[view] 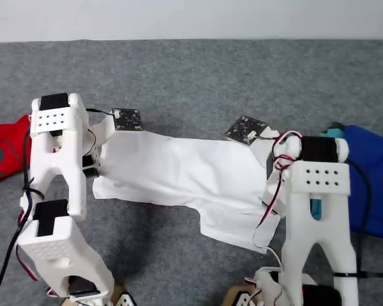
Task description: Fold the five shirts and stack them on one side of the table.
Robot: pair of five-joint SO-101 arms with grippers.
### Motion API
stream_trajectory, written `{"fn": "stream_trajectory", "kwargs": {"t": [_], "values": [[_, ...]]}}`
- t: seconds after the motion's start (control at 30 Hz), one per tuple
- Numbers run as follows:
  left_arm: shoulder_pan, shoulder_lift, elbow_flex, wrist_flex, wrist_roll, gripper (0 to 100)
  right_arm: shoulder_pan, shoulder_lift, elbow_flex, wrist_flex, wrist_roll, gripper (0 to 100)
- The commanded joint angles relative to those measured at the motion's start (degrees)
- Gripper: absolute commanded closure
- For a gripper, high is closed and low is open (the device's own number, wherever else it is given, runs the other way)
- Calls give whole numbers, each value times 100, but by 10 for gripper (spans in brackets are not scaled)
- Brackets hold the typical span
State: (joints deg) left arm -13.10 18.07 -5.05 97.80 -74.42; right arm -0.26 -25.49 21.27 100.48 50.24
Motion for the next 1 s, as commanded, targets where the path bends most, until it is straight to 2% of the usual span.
{"fn": "stream_trajectory", "kwargs": {"t": [0.0,0.37,0.53,0.6,0.7,0.83,0.97], "values": [[-70,-62,-13,97,-53,926,-22,-224,-26,110,-53,970],[-88,-114,-57,97,-70,927,-22,-330,-123,242,-53,957],[-264,-703,-286,246,-26,892,171,-1007,-492,233,-53,752],[-325,-1055,-321,220,220,866,171,-1165,-624,233,-53,686],[-325,-1486,-321,105,492,837,171,-1165,-721,163,-62,701],[-290,-1565,-286,-281,782,834,163,-1059,-651,-593,-62,742],[-70,-1002,-286,-1354,1934,839,163,-295,-396,-1868,-79,839]]}}
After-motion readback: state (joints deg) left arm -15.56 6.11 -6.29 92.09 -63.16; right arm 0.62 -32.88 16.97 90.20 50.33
